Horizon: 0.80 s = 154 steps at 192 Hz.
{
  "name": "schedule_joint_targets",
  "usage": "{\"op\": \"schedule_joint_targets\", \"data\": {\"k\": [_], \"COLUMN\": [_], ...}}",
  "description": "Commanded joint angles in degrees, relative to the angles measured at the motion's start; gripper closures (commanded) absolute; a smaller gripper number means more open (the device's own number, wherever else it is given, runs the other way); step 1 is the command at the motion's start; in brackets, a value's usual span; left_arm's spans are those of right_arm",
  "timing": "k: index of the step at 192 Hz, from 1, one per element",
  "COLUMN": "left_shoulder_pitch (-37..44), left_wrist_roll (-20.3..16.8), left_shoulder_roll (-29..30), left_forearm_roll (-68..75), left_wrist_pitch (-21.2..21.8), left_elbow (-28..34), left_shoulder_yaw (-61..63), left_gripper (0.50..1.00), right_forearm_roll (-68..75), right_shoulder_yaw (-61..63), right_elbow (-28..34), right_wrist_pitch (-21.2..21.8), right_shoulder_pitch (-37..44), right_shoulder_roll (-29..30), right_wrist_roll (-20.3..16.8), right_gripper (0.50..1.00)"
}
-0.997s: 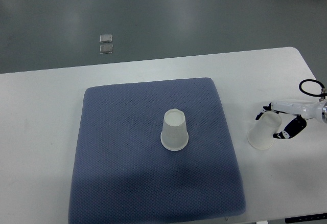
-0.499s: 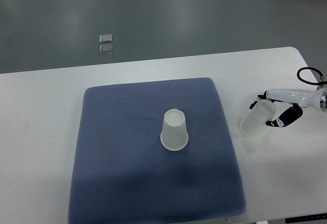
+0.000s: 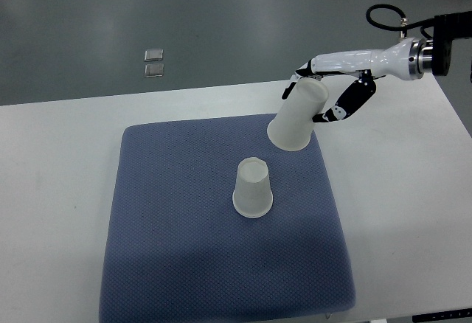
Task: Stack paper cups
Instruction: 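Lift the cup with the right hand and carry it over the cushion cup, then lower the held cup onto the upside-down cup on the cushion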
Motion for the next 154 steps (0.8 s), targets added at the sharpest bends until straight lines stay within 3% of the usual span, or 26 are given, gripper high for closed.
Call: {"op": "schedule_joint_targets", "data": {"k": [1,43,154], "left_shoulder_pitch": [0.0,0.0,0.0], "left_wrist_roll": [0.0,0.0,0.0], "left_shoulder_roll": [0.0,0.0,0.0], "left_forearm_roll": [0.0,0.0,0.0], "left_wrist_pitch": [0.0,0.0,0.0], "left_elbow": [0.0,0.0,0.0], "left_shoulder_yaw": [0.0,0.0,0.0], "left_gripper": [0.500,0.500,0.500], "right_forearm_roll": [0.2,0.0,-1.4], "right_shoulder_yaw": [-0.2,-0.6,-0.9], "right_elbow": [0.3,3.8,3.0], "right_wrist_pitch": [1.5,5.6,4.1], "right_shoulder_pitch": [2.1,4.0,2.9], "right_shoulder_roll": [2.8,4.2,7.0], "right_wrist_roll": [-0.1,0.0,-2.1], "right_gripper": [0.826,0.816,0.812]}}
